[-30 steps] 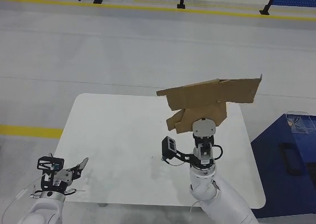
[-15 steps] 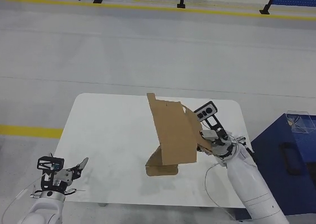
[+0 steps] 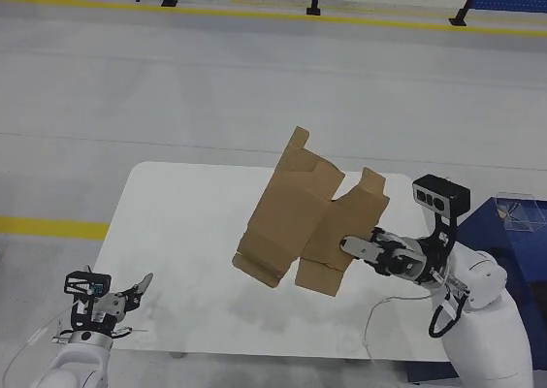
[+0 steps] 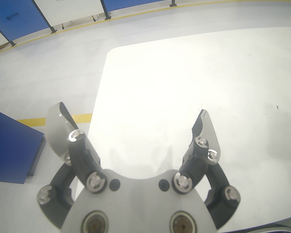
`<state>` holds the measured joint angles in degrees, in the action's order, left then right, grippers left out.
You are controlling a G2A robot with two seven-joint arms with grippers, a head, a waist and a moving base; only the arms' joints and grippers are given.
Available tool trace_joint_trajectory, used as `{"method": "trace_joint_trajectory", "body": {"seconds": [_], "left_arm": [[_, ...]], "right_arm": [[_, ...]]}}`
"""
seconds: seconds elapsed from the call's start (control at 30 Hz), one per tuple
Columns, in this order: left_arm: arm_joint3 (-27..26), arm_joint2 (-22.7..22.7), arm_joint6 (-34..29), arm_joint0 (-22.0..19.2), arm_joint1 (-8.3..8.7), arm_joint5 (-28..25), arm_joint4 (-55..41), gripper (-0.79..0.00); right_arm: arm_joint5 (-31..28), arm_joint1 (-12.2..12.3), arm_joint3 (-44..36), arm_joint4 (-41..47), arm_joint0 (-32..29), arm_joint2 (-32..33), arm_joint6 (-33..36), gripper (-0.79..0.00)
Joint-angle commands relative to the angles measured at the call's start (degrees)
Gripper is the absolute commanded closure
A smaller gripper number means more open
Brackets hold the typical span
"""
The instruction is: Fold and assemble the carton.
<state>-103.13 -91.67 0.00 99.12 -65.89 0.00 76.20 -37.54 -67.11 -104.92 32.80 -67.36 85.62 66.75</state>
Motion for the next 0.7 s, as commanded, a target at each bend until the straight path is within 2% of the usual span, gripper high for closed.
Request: {"method": "trace_joint_trajectory", "body": {"seconds": [0.0, 0.3, 0.37, 0.43, 0.67], "left_arm": [[0.0, 0.0, 0.0, 0.0, 0.00, 0.0, 0.0, -0.785], [0.0, 0.0, 0.0, 0.0, 0.00, 0.0, 0.0, -0.785], [0.0, 0.0, 0.0, 0.0, 0.00, 0.0, 0.0, -0.785], [0.0, 0.0, 0.0, 0.0, 0.00, 0.0, 0.0, -0.785], [0.0, 0.0, 0.0, 0.0, 0.00, 0.0, 0.0, -0.785]], "right_arm": [[0.1, 0.0, 0.1, 0.6, 0.1, -0.1, 0.1, 0.000], [-0.1, 0.0, -0.3, -0.3, 0.2, 0.2, -0.1, 0.000], [-2.1, 0.4, -3.5, -9.7, 0.8, 2.8, -2.1, 0.000], [-7.0, 0.7, -7.0, -23.3, 0.8, 7.4, -7.0, 0.000], [-17.8, 0.1, -18.6, -57.8, -1.5, 19.0, -23.2, 0.000]]}}
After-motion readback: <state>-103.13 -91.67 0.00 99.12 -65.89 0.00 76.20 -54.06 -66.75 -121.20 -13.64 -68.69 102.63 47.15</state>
